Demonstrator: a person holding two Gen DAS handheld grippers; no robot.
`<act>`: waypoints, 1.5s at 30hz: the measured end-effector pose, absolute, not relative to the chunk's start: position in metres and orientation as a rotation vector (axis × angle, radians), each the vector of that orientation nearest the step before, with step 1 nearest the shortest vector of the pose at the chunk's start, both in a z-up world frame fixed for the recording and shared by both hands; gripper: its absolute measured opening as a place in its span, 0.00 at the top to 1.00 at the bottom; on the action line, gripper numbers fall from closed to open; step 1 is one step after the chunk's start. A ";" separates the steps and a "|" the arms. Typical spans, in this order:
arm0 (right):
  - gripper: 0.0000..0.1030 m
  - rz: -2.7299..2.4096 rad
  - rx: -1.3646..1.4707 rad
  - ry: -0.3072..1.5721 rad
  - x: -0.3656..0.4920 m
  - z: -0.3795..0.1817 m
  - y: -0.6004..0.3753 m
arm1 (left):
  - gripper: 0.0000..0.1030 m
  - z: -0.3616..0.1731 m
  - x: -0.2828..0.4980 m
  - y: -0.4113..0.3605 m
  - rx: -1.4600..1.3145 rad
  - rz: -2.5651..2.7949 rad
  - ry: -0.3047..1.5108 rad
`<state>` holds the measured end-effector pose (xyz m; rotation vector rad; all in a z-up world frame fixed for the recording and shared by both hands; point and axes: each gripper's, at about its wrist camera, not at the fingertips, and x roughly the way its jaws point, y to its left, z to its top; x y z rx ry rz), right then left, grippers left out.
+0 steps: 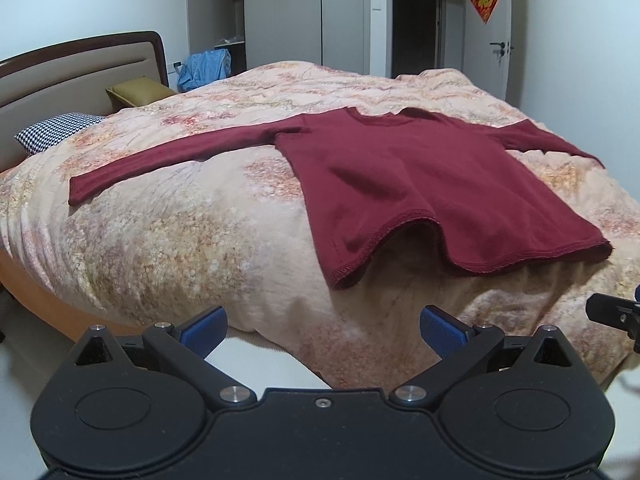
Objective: Fold small clothes
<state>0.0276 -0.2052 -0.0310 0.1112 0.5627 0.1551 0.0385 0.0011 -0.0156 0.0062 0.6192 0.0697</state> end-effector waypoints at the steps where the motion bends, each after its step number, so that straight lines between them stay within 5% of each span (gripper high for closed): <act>1: 0.00 0.156 0.113 0.569 0.030 -0.032 -0.205 | 0.01 -0.015 0.042 0.001 0.009 0.073 0.624; 25: 0.00 0.173 0.173 0.507 0.159 -0.014 -0.247 | 0.01 0.031 0.225 -0.023 0.107 0.037 0.628; 45: 0.00 -0.122 0.383 0.538 0.355 -0.035 -0.479 | 0.01 0.002 0.463 -0.155 0.084 -0.213 0.591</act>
